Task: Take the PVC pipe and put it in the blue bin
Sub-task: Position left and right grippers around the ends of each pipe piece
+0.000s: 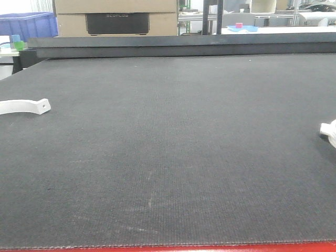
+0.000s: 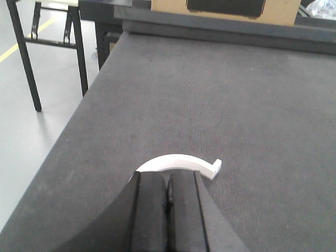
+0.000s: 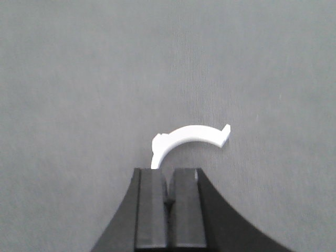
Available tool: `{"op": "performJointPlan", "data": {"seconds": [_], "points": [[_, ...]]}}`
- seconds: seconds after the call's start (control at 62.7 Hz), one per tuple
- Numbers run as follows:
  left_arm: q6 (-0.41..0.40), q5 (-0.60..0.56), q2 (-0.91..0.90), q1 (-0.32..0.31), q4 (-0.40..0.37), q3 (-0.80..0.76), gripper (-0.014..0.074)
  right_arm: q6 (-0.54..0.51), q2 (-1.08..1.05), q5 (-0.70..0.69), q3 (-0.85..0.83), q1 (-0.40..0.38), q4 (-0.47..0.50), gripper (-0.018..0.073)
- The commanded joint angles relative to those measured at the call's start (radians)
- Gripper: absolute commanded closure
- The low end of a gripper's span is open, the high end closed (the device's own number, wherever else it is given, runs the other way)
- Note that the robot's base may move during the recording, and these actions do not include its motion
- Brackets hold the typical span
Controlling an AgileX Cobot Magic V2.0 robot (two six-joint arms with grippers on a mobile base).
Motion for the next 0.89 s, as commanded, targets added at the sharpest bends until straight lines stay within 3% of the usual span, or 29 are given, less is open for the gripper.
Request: {"op": "performJointPlan", "data": {"seconds": [0.0, 0.096, 0.527, 0.878], "points": [[-0.008, -0.061, 0.001, 0.005, -0.010, -0.011, 0.0707, -0.002, 0.001, -0.028, -0.010, 0.001, 0.041, 0.0728], [-0.008, -0.044, 0.001, 0.005, 0.012, -0.011, 0.0707, -0.002, 0.001, -0.030, -0.010, 0.001, 0.085, 0.0728], [-0.008, 0.037, 0.032, 0.005, 0.086, -0.011, 0.0707, -0.065, 0.169, -0.032, -0.010, 0.002, 0.065, 0.0717], [-0.008, 0.023, 0.230, 0.006, 0.087, -0.033, 0.0707, -0.070, 0.354, -0.010, -0.025, 0.003, 0.065, 0.0389]]}}
